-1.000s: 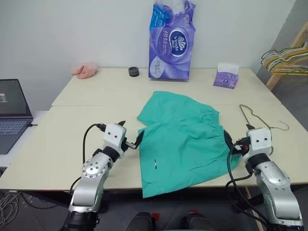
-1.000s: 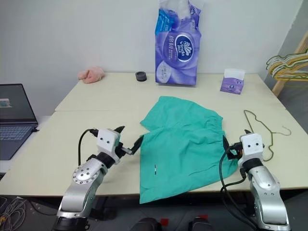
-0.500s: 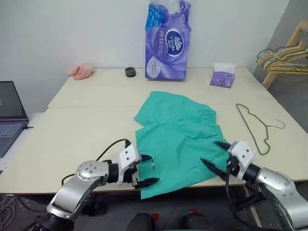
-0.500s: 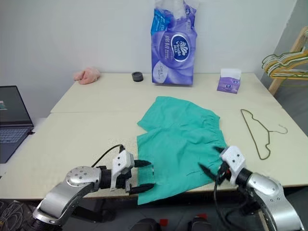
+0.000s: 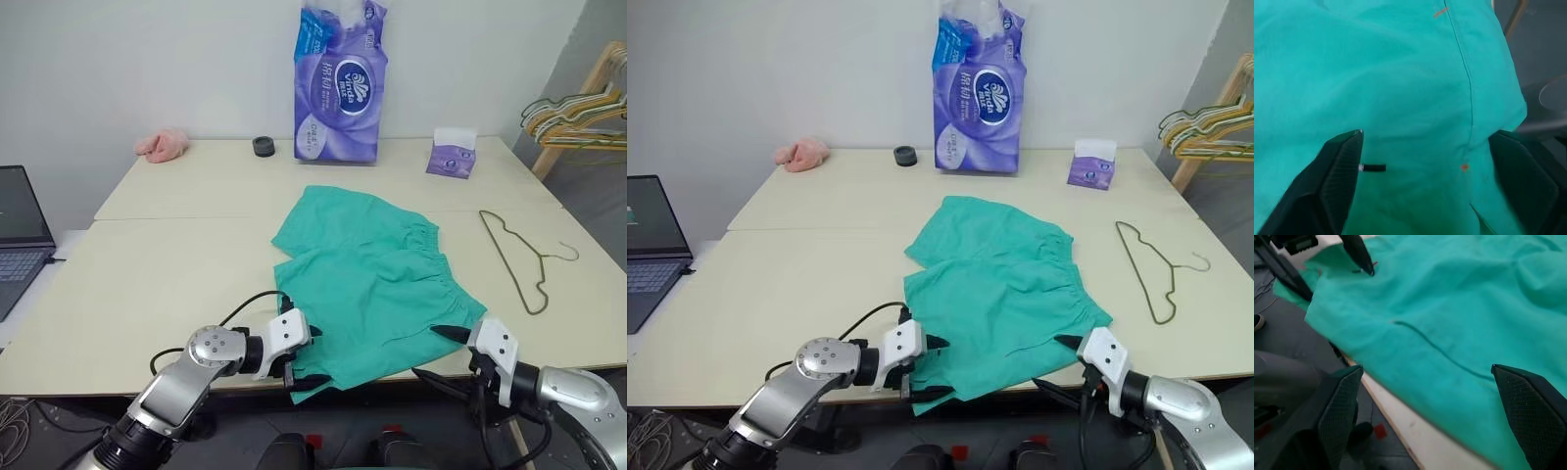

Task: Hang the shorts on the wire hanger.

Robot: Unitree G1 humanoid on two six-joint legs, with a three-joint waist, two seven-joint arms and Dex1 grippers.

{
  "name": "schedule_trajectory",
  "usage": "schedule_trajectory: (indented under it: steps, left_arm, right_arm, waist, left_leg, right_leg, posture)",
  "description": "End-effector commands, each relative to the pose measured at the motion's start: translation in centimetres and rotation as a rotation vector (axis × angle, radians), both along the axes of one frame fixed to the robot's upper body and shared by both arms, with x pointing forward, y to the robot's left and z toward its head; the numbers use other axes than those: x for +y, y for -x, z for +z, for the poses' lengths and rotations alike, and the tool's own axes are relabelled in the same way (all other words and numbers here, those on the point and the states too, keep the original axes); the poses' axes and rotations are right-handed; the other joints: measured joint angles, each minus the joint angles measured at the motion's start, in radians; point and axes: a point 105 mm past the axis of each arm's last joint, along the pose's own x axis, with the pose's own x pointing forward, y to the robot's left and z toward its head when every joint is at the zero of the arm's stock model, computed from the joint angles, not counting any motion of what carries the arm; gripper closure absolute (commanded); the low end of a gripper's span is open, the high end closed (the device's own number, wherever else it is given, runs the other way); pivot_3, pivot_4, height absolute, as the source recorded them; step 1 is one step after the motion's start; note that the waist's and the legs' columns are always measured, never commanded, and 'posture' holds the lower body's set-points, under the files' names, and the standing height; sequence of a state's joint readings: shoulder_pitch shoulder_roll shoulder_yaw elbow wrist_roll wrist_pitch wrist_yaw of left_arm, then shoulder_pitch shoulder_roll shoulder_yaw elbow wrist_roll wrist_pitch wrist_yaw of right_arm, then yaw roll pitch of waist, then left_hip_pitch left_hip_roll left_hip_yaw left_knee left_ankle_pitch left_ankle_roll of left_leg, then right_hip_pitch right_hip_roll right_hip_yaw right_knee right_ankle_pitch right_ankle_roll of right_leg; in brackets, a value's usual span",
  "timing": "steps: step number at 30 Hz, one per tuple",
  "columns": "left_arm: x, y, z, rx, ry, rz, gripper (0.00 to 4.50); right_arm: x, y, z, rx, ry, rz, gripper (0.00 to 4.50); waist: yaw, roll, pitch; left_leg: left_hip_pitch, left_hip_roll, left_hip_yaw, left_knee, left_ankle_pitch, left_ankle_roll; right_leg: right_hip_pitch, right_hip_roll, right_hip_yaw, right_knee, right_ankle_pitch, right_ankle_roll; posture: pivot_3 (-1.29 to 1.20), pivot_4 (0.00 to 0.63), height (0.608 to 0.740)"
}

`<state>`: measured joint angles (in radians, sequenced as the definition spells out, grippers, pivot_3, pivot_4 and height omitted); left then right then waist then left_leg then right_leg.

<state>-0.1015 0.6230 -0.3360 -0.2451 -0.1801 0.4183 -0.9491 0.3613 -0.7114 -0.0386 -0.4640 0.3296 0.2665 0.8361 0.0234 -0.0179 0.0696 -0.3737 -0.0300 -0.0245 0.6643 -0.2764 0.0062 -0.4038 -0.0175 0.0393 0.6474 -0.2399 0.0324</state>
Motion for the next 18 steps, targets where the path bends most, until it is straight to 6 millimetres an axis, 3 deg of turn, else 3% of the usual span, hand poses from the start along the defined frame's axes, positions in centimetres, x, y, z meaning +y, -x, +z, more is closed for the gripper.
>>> schedule_trajectory:
  steps: [1,8,11,13,18]
  left_arm:
    - [0.1,-0.6,1.5,0.037,0.077,0.044,1.41]
    - [1.1,-0.7,1.0,0.074,0.067,0.074,3.48]
    - [1.2,-1.2,1.4,0.051,0.083,0.093,4.37]
    - [1.4,-1.6,1.9,0.039,0.098,0.101,4.47]
    - [1.9,-2.0,2.4,0.022,0.097,0.1,4.47]
  right_arm:
    - [-0.5,0.1,0.5,-0.047,0.019,0.016,0.0]
    - [-0.8,-0.2,0.5,-0.079,0.057,0.016,0.0]
    - [-2.8,-1.8,0.2,-0.189,0.234,-0.003,0.0]
    - [-4.6,-3.5,0.3,-0.285,0.384,-0.02,0.0]
    - [-6.8,-5.4,0.0,-0.391,0.622,0.099,0.0]
  waist:
    - [-0.001,0.0,0.0]
    - [0.0,0.0,0.0]
    - [-0.001,0.0,0.0]
    - [-0.001,0.0,0.0]
    - [-0.002,0.0,0.0]
  left_leg:
    - [0.0,0.0,0.0,0.0,0.0,0.0]
    - [0.0,0.0,0.0,0.0,0.0,0.0]
    - [0.0,0.0,0.001,0.0,0.0,0.0]
    - [0.001,0.0,0.002,0.0,0.0,0.0]
    - [0.001,0.0,0.002,-0.001,0.0,0.0]
  right_leg:
    - [0.0,0.0,0.0,0.0,0.0,0.0]
    - [0.0,0.0,0.0,0.0,0.0,0.0]
    - [0.0,0.0,0.001,0.0,0.0,0.0]
    - [0.0,0.0,0.001,0.0,0.0,-0.001]
    - [0.0,0.001,0.001,0.0,0.0,-0.001]
  posture:
    - [0.02,0.049,0.74]
    - [0.01,0.046,0.74]
    - [0.01,0.046,0.74]
    - [0.01,0.046,0.74]
    - [0.01,0.048,0.74]
